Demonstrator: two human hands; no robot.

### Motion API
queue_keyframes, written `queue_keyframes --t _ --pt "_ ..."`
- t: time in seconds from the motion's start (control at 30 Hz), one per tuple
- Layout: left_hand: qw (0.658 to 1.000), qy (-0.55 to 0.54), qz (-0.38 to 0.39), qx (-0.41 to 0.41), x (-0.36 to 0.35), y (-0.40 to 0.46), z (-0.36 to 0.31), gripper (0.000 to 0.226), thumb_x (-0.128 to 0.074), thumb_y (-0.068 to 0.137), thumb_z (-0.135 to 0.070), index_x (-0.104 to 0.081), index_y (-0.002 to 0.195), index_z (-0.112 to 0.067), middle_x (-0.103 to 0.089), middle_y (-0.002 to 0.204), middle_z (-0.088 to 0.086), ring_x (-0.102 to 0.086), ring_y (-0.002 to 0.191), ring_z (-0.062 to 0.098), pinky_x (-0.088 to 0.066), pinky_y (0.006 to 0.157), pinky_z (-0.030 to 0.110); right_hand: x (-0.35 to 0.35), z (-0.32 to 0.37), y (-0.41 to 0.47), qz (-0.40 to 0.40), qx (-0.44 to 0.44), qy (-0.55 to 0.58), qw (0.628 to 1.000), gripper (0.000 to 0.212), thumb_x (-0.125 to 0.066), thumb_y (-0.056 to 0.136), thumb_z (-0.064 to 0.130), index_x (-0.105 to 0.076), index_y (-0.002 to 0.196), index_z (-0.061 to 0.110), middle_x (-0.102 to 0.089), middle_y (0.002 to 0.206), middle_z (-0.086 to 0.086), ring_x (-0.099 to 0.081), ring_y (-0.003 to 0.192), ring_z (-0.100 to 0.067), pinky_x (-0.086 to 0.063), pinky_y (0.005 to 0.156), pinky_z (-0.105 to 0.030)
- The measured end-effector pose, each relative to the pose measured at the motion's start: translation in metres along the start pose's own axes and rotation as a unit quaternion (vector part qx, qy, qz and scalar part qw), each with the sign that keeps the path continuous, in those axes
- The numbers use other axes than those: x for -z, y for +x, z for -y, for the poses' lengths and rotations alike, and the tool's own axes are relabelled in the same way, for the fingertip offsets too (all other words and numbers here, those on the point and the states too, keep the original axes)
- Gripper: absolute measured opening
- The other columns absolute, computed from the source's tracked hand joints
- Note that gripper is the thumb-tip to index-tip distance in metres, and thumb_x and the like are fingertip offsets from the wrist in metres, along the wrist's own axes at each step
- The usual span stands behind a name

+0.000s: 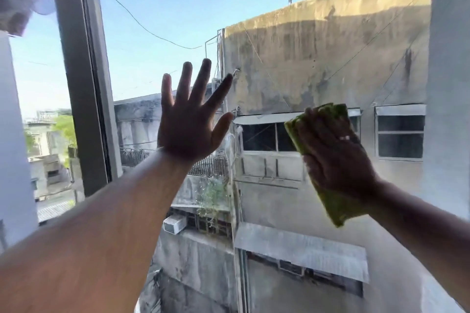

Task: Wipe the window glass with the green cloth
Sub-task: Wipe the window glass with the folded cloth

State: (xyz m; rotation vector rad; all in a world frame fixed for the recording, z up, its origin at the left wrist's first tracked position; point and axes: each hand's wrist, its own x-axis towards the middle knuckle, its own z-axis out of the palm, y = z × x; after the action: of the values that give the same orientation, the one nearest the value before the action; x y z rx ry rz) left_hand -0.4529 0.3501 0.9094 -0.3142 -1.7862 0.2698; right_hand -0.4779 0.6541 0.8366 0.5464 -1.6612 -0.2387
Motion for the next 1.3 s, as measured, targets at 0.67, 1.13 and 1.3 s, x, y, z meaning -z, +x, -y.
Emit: queue_keyframes --t 0.67,1.13,1.3 --pt "0.999 0.021 0.036 -0.025 0.013 -0.014 0.063 0.081 -0.024 0.094 -0.067 -0.02 0.16 -0.018 -0.012 0.169 0.018 -0.011 0.155 0.042 -0.011 0.124 0.062 0.007 0.009 0.078 -0.085 -0.153 0.055 0.983 0.055 -0.047 0.096 0.027 -0.041 0.149 0.015 -0.037 0.155 -0.01 -0.036 0.145 -0.033 -0.03 0.118 -0.054" --pt "1.0 -0.012 -0.003 -0.017 0.011 -0.015 0.068 0.065 -0.022 0.101 -0.05 -0.02 0.16 -0.024 -0.013 0.169 0.015 -0.012 0.156 0.038 -0.013 0.126 0.058 0.003 0.035 0.089 -0.096 -0.217 0.045 0.97 0.058 -0.048 0.093 0.02 -0.04 0.15 0.015 -0.035 0.158 -0.014 -0.029 0.148 -0.033 -0.026 0.121 -0.052" --pt "1.0 0.001 0.0 -0.028 0.01 -0.016 0.071 0.063 -0.025 0.1 -0.044 -0.019 0.16 -0.023 -0.015 0.169 0.015 -0.013 0.155 0.039 -0.014 0.125 0.058 -0.011 0.192 0.042 0.067 0.157 0.078 0.982 0.076 -0.058 0.082 0.032 -0.033 0.153 0.023 -0.035 0.16 -0.003 -0.032 0.145 -0.026 -0.019 0.124 -0.049"
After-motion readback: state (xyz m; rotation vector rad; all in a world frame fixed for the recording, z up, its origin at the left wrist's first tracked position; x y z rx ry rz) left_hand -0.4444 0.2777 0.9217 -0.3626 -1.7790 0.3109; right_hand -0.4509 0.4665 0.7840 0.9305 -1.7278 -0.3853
